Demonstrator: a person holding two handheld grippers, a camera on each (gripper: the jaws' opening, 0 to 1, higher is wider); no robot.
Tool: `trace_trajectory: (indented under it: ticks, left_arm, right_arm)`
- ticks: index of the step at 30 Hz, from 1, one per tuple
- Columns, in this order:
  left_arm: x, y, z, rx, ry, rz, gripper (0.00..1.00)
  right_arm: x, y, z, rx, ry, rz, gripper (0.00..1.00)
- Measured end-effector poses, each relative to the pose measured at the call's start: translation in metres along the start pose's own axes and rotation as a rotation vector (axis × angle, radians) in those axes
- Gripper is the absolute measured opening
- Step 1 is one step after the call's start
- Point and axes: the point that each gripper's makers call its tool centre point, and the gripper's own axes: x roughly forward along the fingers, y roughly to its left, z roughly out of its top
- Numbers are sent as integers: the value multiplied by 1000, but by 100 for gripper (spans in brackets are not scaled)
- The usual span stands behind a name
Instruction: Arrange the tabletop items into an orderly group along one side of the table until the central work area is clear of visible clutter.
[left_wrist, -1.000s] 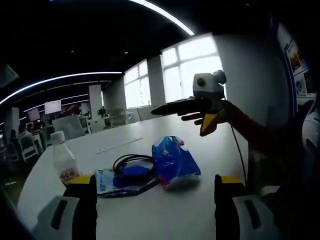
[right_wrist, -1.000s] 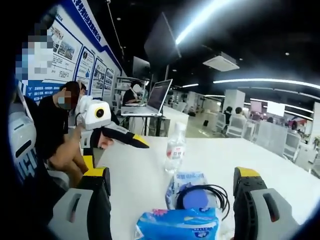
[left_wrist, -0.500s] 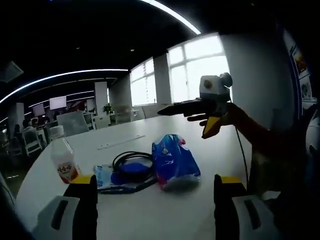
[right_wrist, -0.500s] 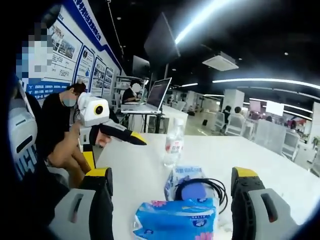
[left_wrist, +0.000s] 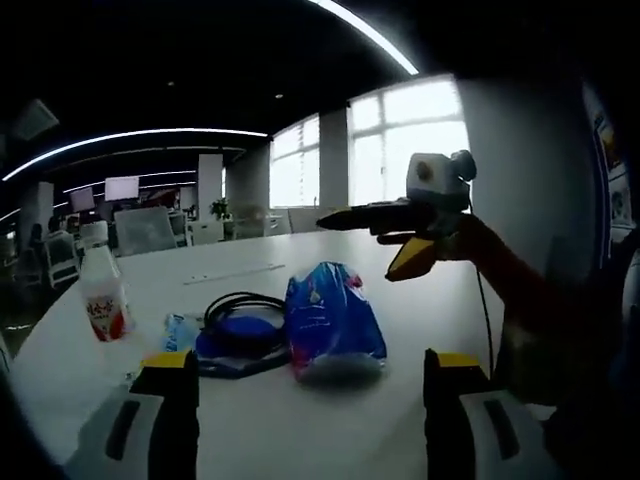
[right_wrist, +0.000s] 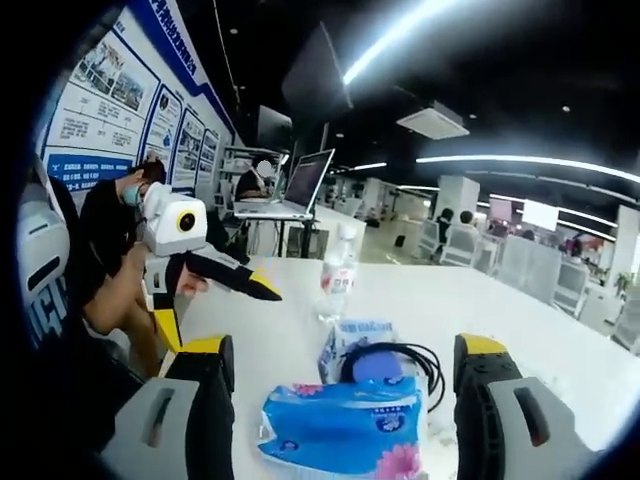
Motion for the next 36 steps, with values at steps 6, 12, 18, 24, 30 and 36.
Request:
trace_trajectory:
  ticks: [6,12,18,24,30,36]
  left_arm:
    - [5,-12,-10,-68,-9,-20,88]
    - [14,-31,-21,-104,6,-70,85]
    - [20,-45,-30,-123,21,-105,78]
    - [26,-60,-38,-149,39,-147,74]
    - [30,-63,-36,-194,17,-151,69]
    - [32,-64,-35,-224,5,-152,64]
  right_arm:
    - [-6,-6,-7,1,3,-14,83]
    - [-8,-7,-15,5,21,-15,77]
    - [-13,-12,-22,12,38,-21,71]
    - [-16,-15,-30,32,49,-26,66]
    - [-17,-17,-39,40,71,-29,62]
    - [-17,-16,-40,51,75,-28,59]
